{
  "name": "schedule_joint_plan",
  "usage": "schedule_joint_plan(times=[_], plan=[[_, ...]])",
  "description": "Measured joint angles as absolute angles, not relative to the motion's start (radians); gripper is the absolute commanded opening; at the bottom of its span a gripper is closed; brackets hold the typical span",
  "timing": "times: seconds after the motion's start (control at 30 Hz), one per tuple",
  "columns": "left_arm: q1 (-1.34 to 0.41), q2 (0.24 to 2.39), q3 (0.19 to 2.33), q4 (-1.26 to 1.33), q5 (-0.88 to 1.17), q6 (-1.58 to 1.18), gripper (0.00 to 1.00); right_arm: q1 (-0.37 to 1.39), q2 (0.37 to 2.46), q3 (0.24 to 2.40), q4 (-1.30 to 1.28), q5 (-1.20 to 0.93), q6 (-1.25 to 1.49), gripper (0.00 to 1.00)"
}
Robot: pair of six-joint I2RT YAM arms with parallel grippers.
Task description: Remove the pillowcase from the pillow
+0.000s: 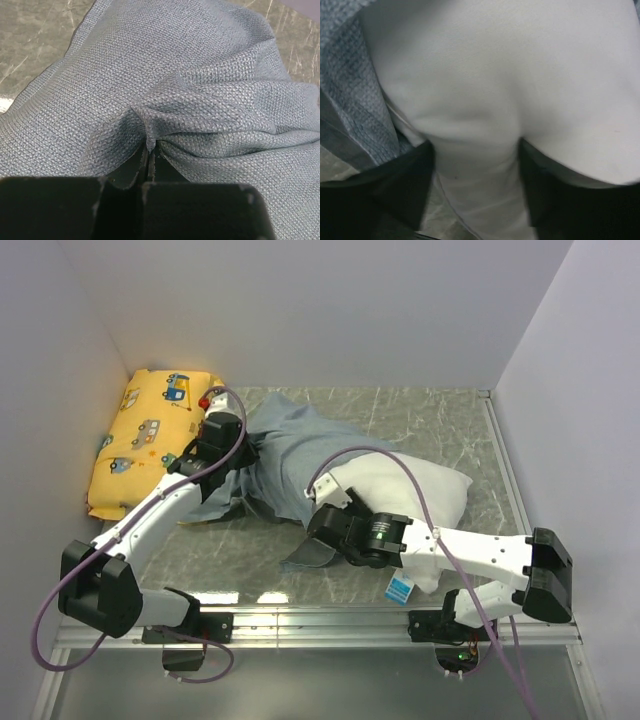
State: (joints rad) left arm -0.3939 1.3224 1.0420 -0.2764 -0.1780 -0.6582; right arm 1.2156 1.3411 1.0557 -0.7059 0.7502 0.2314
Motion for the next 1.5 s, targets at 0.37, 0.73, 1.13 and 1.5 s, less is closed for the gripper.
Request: schedule_joint_plan(times=[0.37, 0.73, 1.13, 1.5], plan=[[-0.410, 1.262, 1.148, -0.344, -0.193, -0.637, 0.00, 1.203, 1.322, 1.282, -0.782, 0.584, 0.164, 0.00], [-0.466, 1.391, 1.527, -0.362, -0.180, -0.575, 0.11, 0.569, 1.064, 1.237, -0.591, 0.032, 0.279, 0.00], [-0.534, 1.542, 1.538, -0.345, -0.148, -0.533, 0.78, 0.295, 1.488, 1.052, -0.115, -0.067, 0.404, 0.00], [-0.617, 1.340, 1.288, -0.266, -0.202, -0.566, 0.82, 0.288, 1.751, 1.180, -0.208, 0.013, 0.401, 0.50]])
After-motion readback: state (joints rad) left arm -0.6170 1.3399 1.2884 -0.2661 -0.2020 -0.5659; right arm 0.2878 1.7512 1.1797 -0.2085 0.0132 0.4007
